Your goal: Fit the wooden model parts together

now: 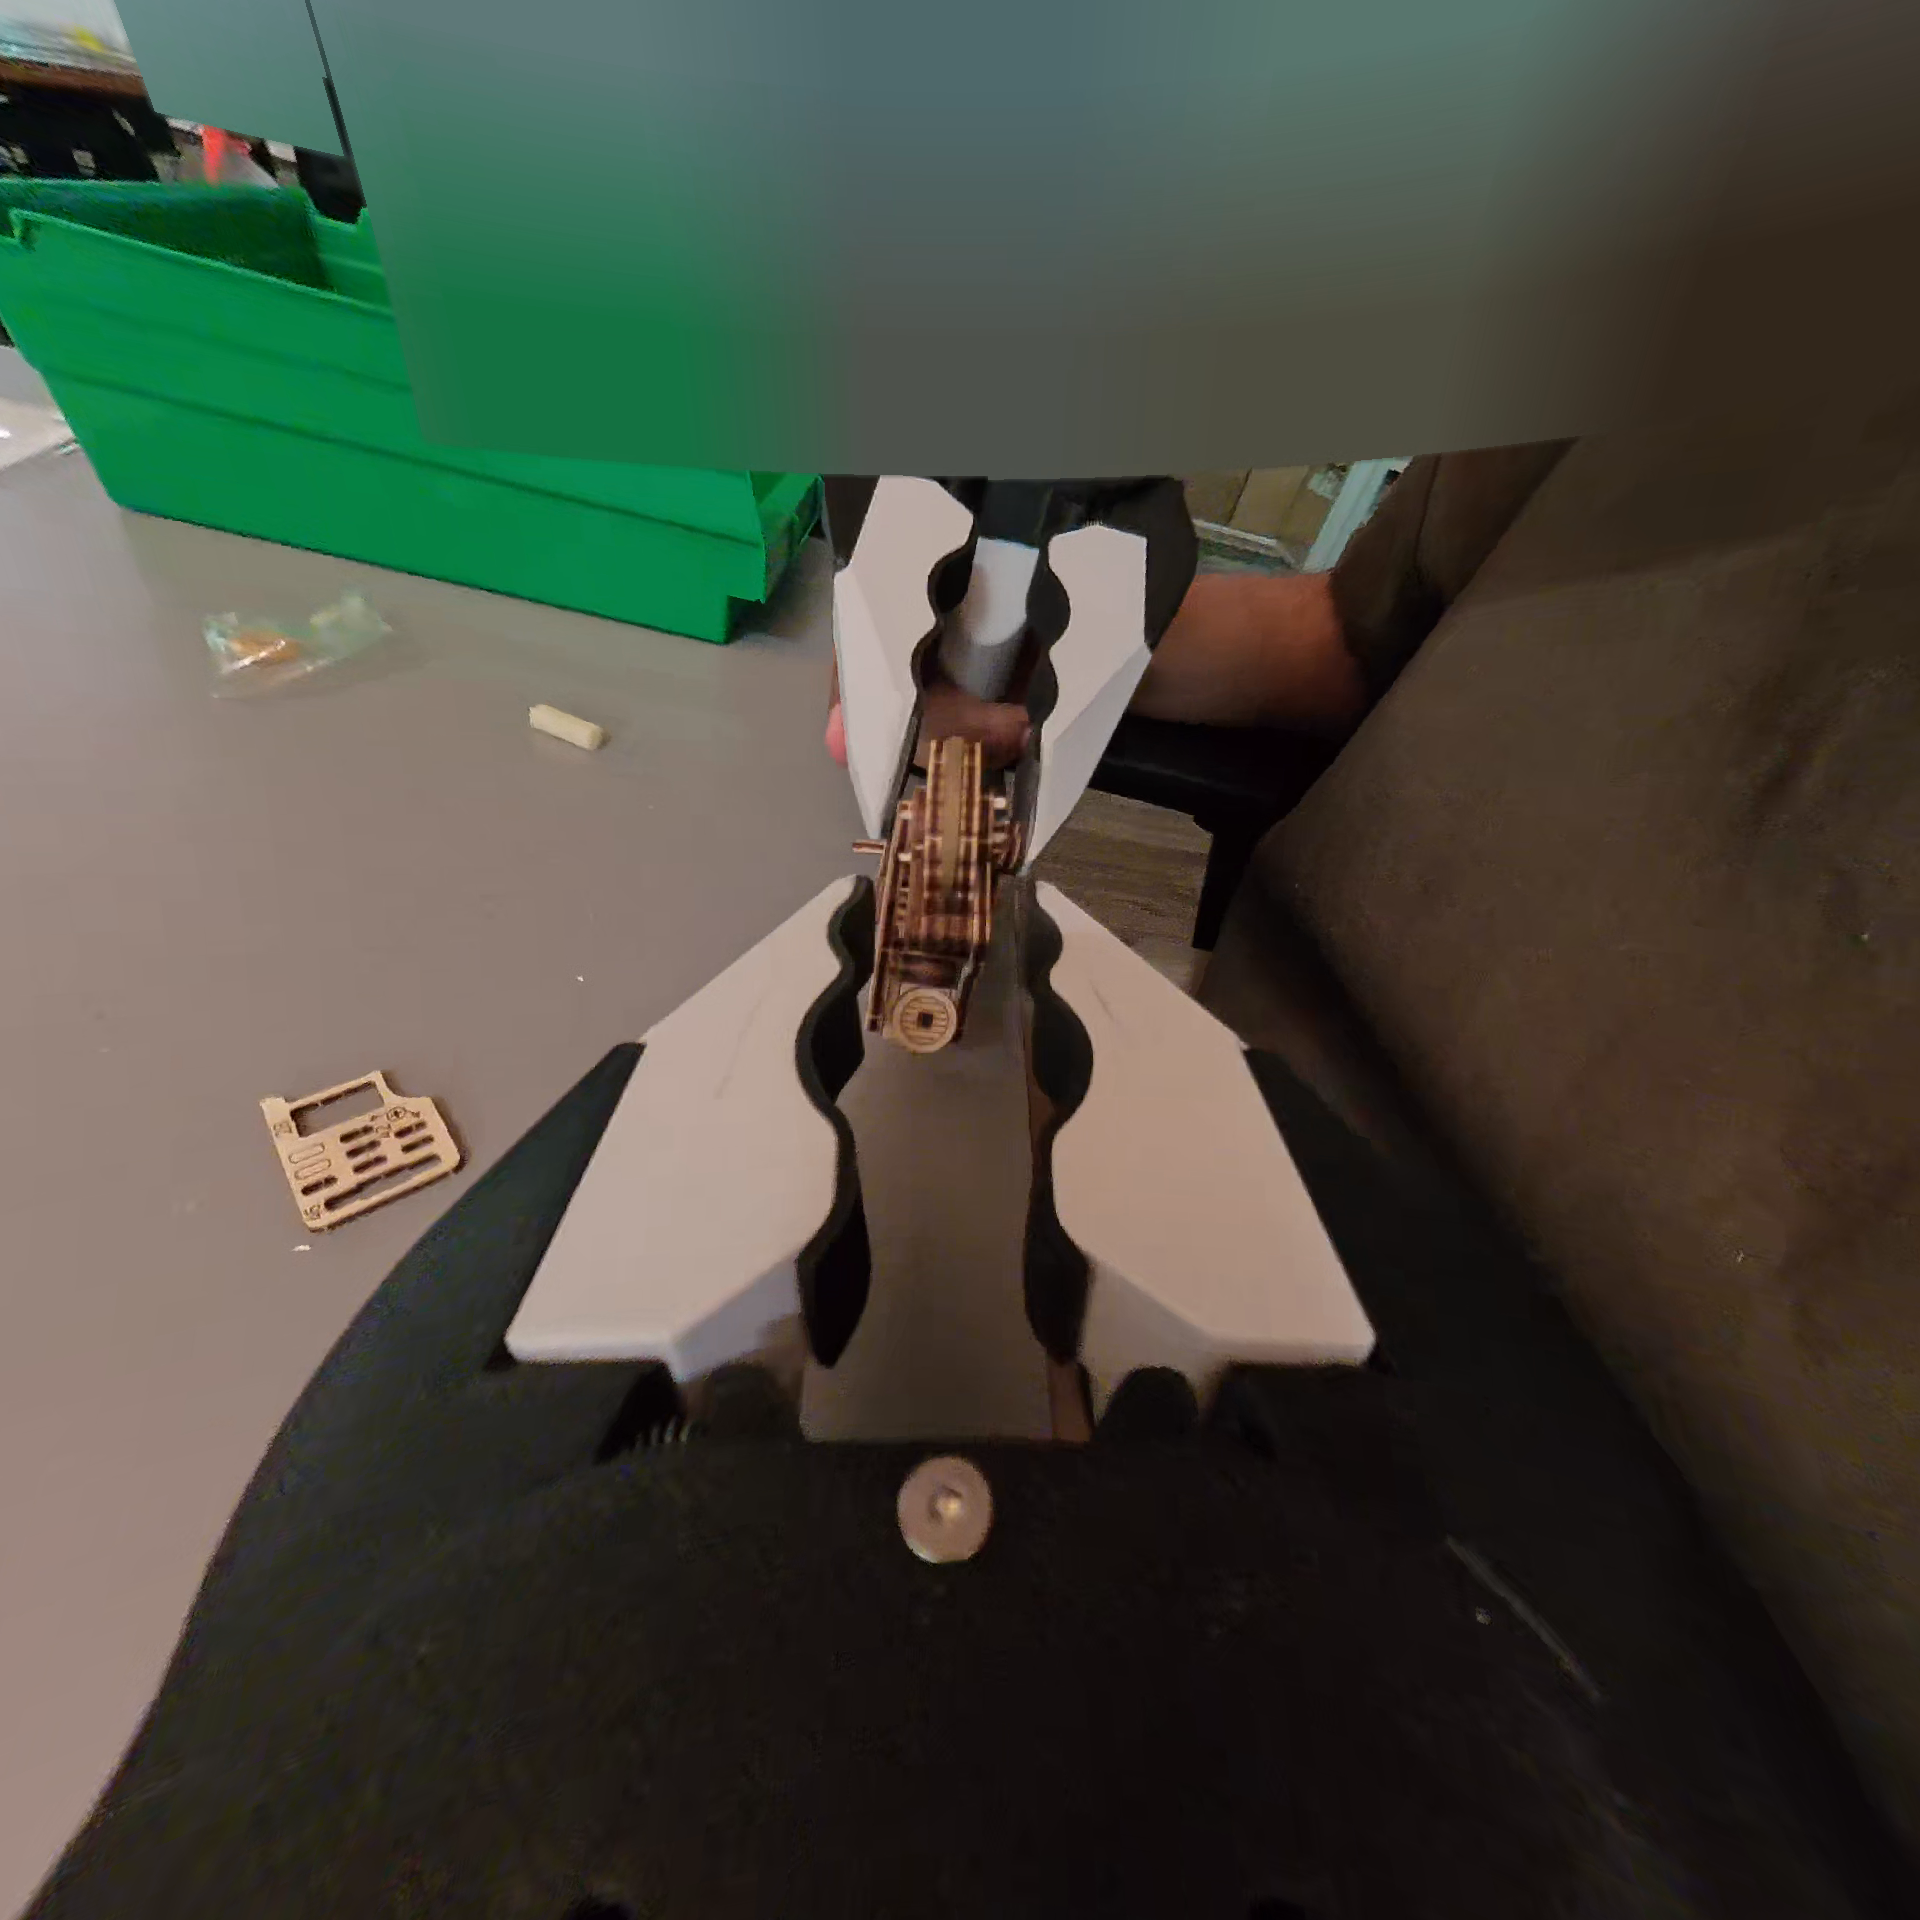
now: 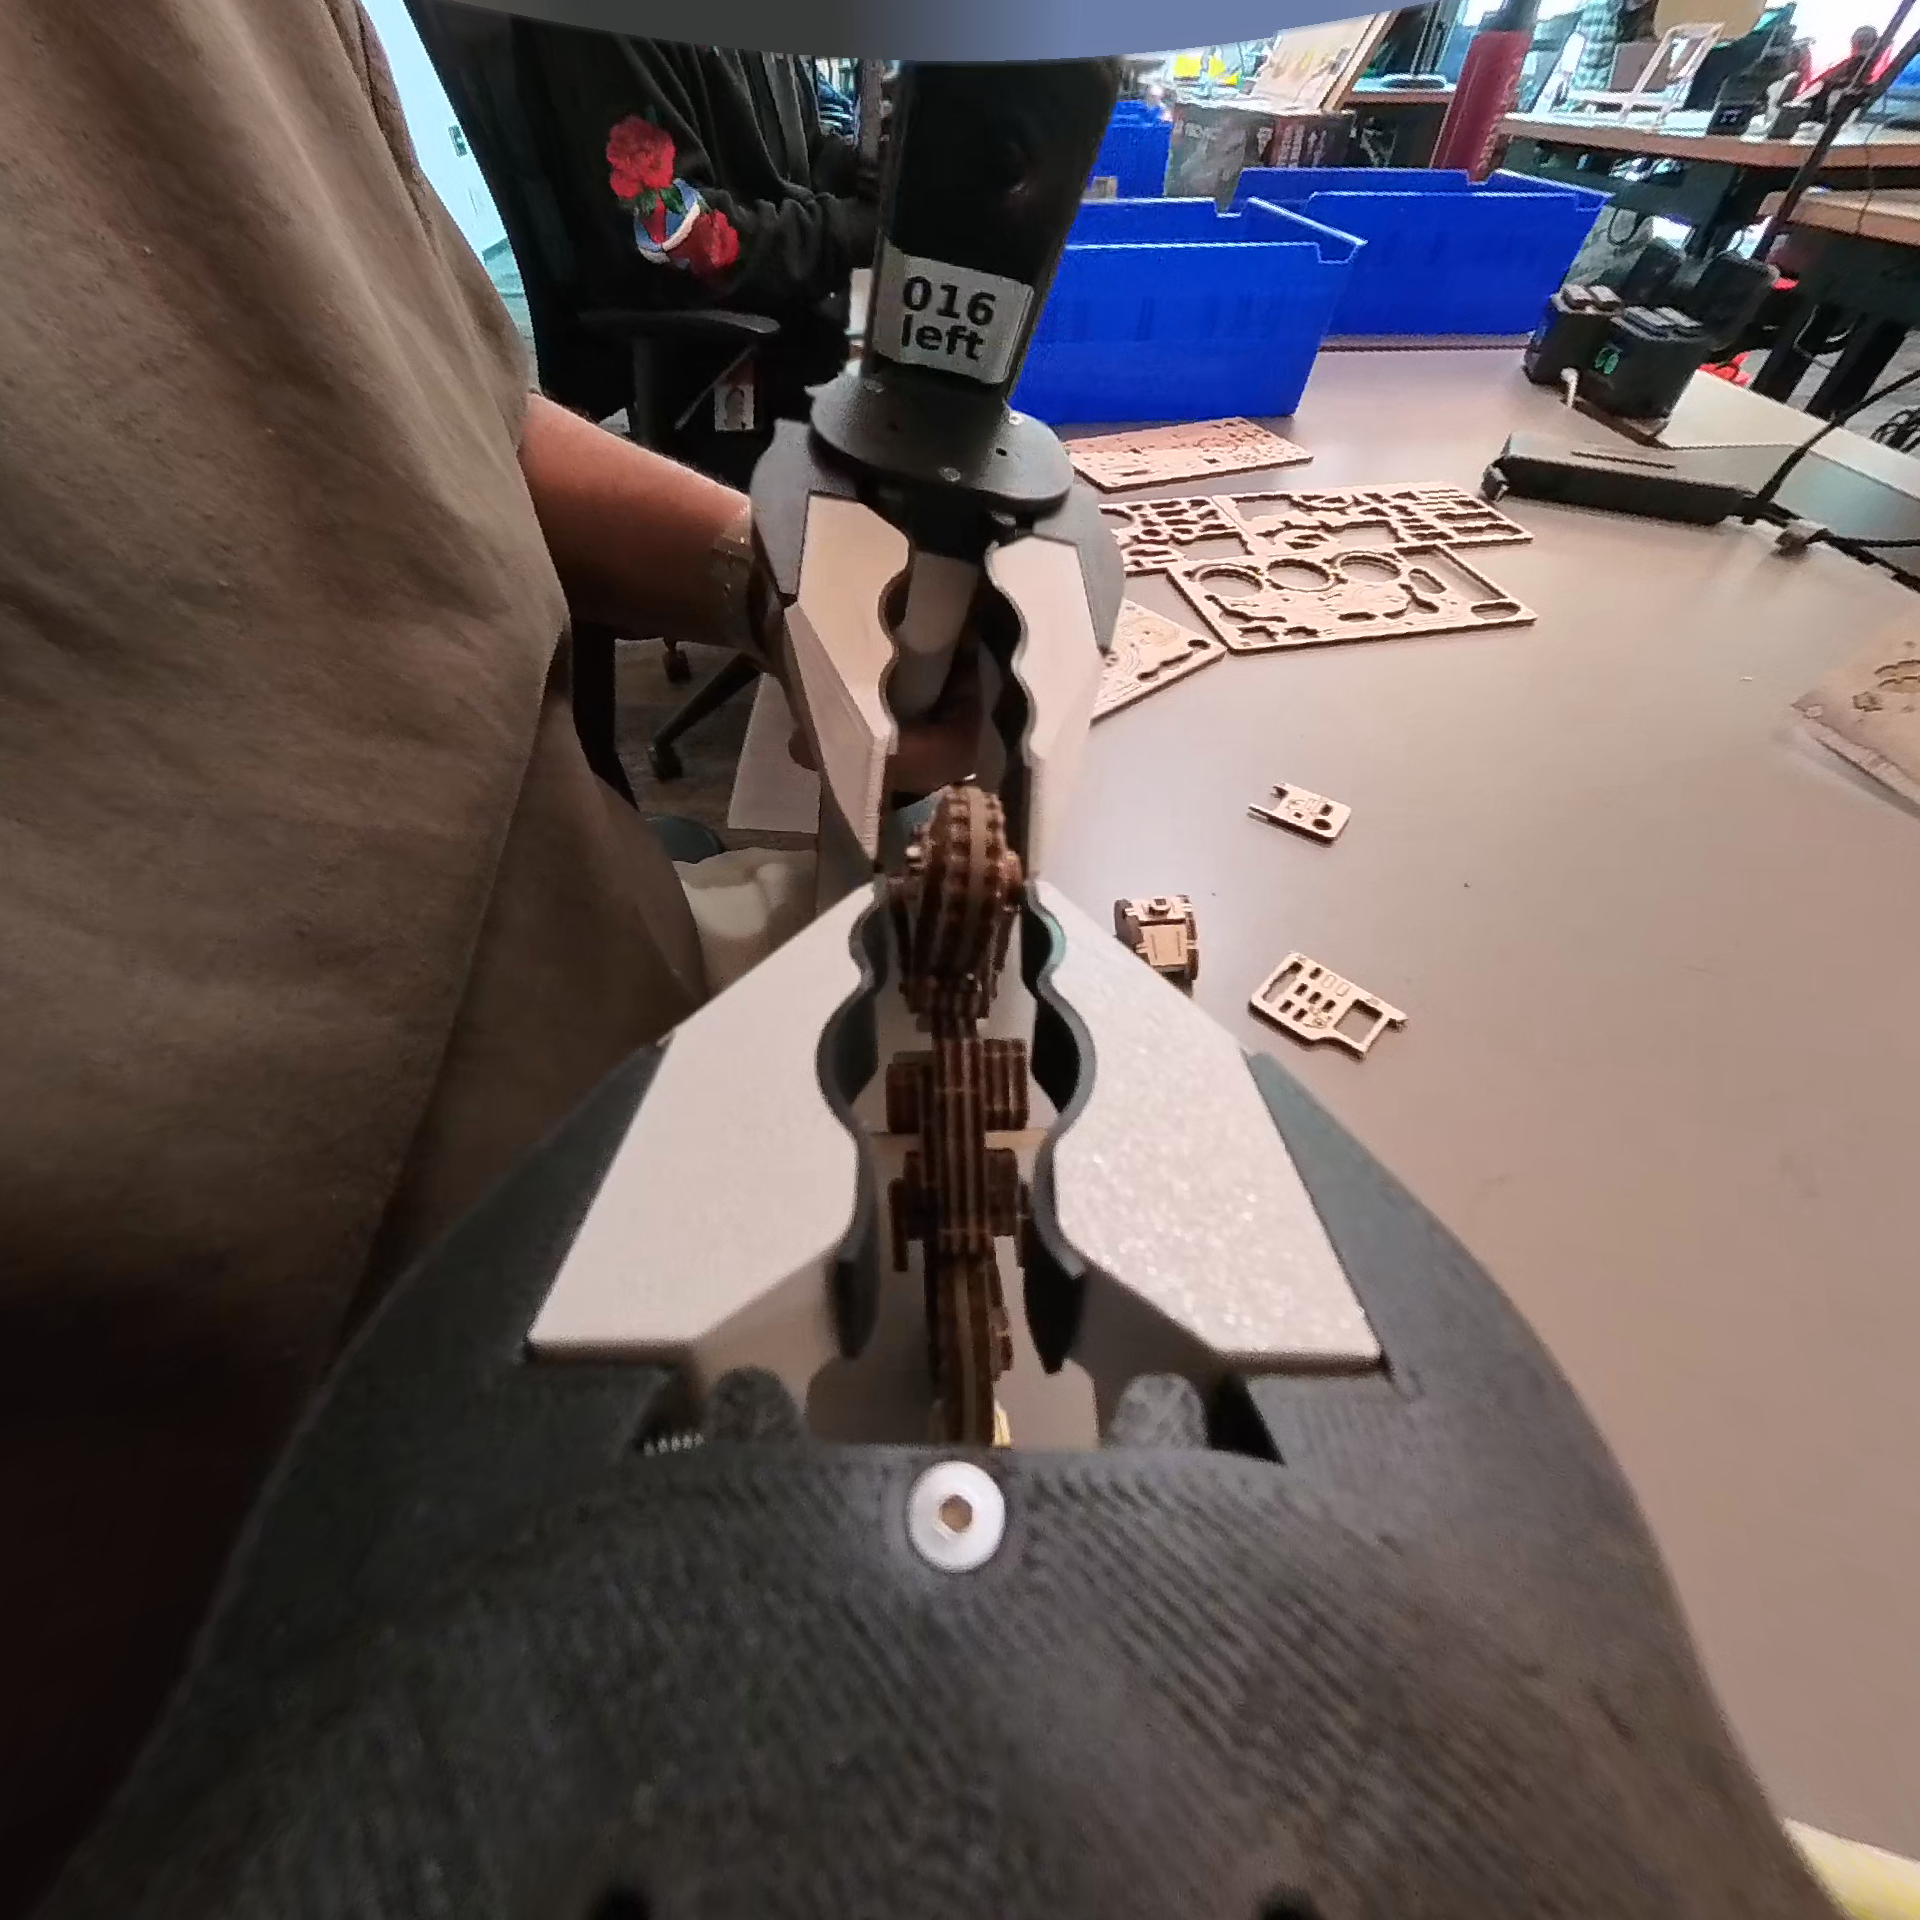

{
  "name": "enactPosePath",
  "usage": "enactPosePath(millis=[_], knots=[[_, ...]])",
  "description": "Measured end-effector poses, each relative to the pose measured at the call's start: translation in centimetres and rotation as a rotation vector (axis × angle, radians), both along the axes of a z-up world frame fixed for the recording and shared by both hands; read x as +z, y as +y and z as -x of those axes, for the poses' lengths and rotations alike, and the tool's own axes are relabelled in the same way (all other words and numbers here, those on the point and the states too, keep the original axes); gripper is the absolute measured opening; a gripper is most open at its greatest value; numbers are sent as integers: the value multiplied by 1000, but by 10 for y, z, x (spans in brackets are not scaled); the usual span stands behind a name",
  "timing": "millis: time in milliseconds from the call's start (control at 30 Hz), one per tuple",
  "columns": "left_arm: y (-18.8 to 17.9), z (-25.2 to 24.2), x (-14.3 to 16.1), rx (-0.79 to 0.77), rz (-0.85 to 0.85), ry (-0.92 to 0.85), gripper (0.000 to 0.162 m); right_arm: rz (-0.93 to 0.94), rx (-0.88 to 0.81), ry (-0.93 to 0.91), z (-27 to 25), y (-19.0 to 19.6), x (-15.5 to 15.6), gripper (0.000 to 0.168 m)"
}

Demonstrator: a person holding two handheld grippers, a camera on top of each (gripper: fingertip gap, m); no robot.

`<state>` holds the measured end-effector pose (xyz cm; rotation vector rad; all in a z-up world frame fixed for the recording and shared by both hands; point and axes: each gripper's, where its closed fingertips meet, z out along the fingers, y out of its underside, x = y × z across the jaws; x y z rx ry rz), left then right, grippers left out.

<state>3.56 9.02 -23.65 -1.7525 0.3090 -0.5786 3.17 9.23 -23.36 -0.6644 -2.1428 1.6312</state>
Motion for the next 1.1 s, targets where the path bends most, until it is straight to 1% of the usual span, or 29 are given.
enactPosePath(millis=[333,567,867,1100], knots=[[1,-1,-1,2,8,6,13,-5,3,-10,1,-2,-3,23],[1,-1,-2,12,-1,40,12,6,1,-27,1,-2,-3,23],[3,0,-10,45,-27,240,12,2,-5,-55,2,-2,-8,24],[5,3,-15,76,-51,362,13,-18,-22,-55,4,0,-10,24]])
